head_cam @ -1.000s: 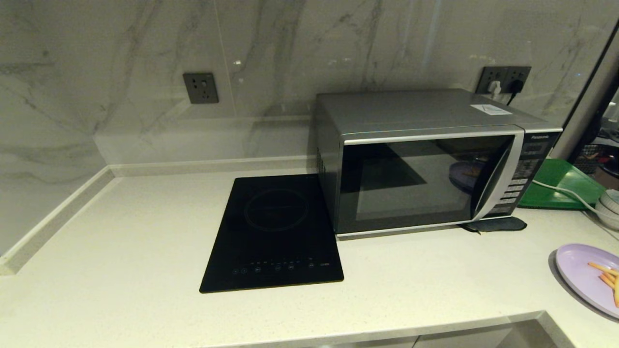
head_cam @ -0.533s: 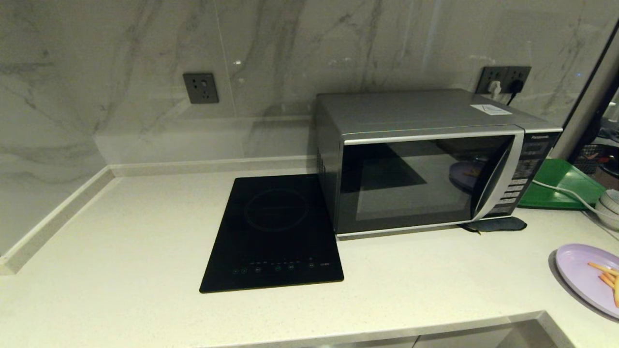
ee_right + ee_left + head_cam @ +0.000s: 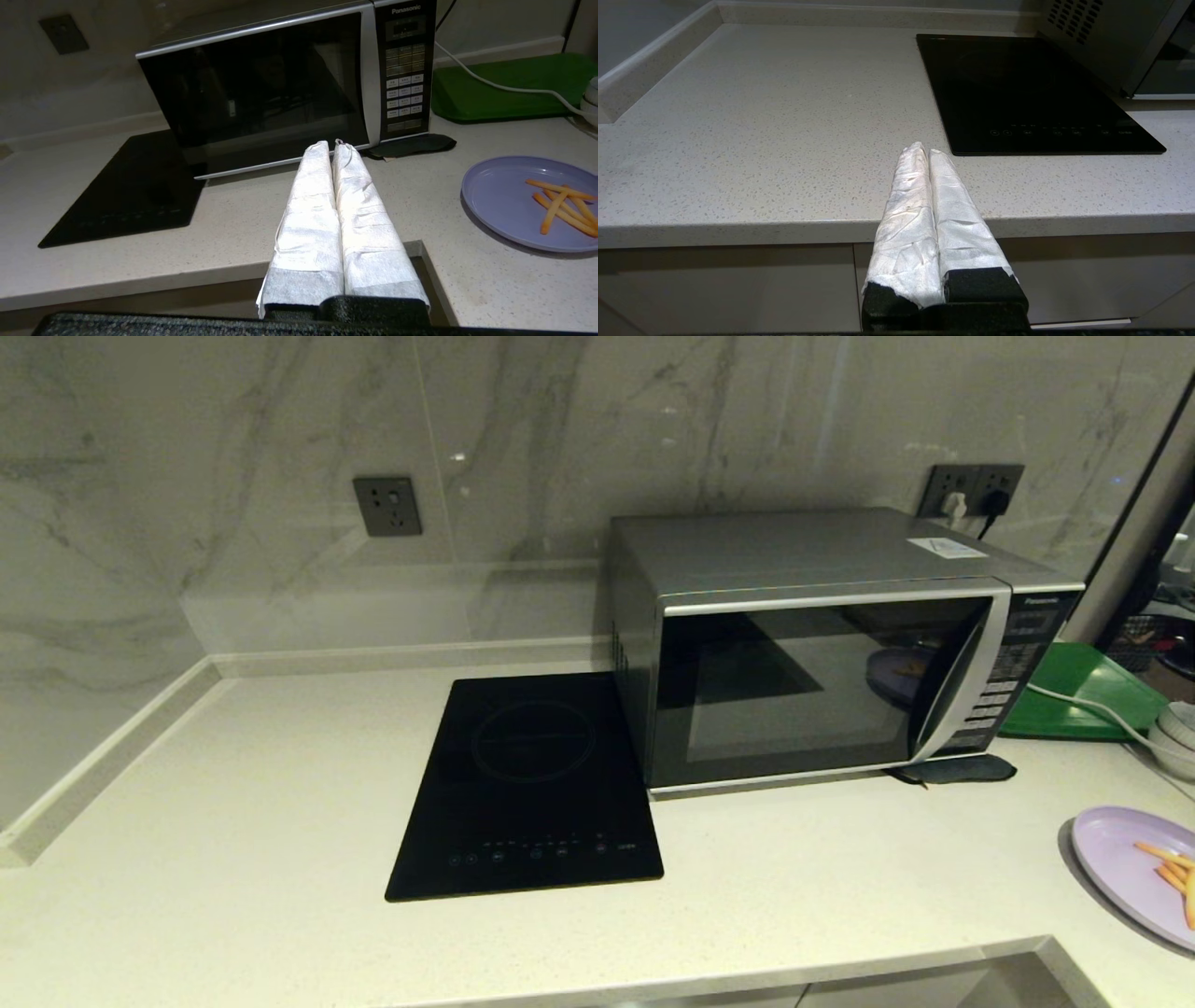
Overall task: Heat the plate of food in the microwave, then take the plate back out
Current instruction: Open the microwave oven
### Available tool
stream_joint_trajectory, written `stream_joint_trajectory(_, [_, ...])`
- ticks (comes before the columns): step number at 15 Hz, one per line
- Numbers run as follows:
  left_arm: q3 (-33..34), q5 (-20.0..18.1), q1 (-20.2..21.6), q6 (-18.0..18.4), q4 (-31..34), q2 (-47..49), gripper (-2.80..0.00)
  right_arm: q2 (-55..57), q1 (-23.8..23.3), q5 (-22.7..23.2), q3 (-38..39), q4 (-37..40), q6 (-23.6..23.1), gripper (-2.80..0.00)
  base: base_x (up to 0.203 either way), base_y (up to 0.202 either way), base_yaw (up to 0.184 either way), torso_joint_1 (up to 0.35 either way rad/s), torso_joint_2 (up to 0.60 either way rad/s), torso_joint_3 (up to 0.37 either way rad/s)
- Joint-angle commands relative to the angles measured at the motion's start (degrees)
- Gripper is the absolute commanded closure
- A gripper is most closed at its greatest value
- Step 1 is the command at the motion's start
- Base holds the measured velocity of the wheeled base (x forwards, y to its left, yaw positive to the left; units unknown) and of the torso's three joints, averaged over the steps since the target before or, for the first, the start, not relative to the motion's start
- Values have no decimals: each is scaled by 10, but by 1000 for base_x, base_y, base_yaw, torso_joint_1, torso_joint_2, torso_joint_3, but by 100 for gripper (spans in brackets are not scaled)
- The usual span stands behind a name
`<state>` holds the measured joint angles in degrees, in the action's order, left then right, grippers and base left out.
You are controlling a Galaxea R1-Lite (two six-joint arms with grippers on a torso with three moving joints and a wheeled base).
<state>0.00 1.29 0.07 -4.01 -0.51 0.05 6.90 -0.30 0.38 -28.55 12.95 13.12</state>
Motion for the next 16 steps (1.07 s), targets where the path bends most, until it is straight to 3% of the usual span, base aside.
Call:
stream_joint_trajectory(1, [0, 0, 0, 0, 0, 0, 0, 115, -1, -13, -73, 21, 2, 0, 0, 0, 0, 0, 0, 0])
stream_joint_trajectory(5, [0, 0, 0, 0, 0, 0, 0, 289, -3, -107, -163, 12, -29, 0, 0, 0, 0, 0, 0, 0])
stream_joint_trajectory(9, [0, 0, 0, 0, 0, 0, 0, 427, -3, -194, -183, -119, -85, 0, 0, 0, 0, 0, 0, 0])
stream_joint_trajectory(15, [0, 0, 0, 0, 0, 0, 0, 461, 1, -210, -172, -148, -96, 0, 0, 0, 0, 0, 0, 0])
stream_joint_trajectory(16, [0, 0, 0, 0, 0, 0, 0, 468, 6, -210, -172, -148, -94, -280, 0, 0, 0, 0, 0, 0])
